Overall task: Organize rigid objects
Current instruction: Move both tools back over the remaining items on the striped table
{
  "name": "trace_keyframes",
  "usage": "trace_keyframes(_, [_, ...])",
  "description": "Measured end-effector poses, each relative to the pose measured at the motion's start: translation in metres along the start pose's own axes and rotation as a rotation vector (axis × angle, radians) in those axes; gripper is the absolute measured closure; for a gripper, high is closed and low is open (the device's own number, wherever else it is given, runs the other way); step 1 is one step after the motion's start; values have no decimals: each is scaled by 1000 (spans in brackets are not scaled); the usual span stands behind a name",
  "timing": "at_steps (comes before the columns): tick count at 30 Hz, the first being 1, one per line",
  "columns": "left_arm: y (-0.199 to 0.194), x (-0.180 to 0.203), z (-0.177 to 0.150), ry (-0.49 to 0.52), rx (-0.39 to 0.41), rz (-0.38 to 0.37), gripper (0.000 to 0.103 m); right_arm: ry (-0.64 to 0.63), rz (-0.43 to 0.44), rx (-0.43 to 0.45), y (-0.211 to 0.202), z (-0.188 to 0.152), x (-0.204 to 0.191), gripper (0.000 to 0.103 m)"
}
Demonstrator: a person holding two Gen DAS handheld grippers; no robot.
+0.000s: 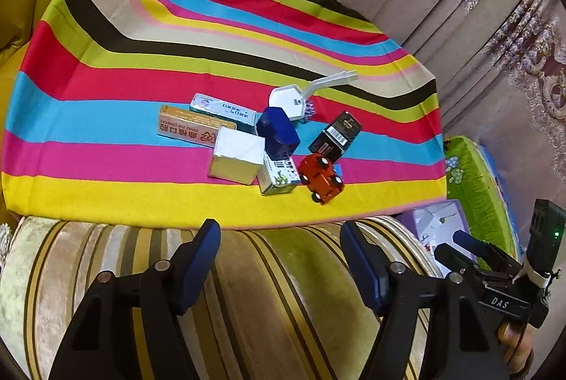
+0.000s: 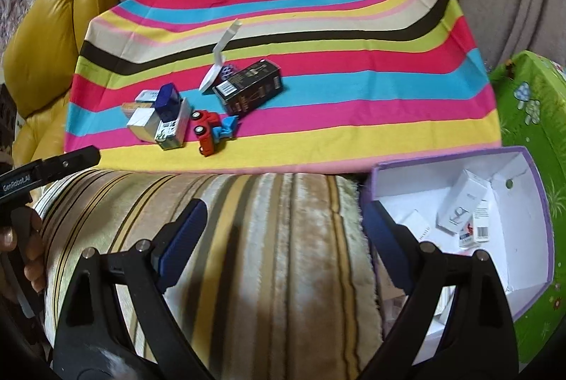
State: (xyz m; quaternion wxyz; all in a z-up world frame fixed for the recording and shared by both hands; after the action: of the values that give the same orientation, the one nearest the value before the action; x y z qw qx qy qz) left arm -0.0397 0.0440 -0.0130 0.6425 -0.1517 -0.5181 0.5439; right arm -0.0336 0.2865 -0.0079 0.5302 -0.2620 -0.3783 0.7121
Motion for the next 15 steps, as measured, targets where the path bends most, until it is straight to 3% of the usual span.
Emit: trace_keyframes(15, [39, -8, 36, 39, -53, 100, 33, -60, 37, -78, 36, 15, -27, 11])
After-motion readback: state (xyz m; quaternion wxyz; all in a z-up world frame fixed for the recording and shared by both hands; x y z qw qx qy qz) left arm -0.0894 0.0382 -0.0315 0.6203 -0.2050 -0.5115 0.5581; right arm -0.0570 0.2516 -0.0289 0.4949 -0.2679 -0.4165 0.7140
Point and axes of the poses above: each gripper's, at about its wrist camera, not at the fingertips, and y roughly the way its jaws point, x to its right, z to its top, the point moved 4 cm from there along y, roughly the way its jaws point, and after that the axes turned 11 degrees about -y, right-handed, at the moved point
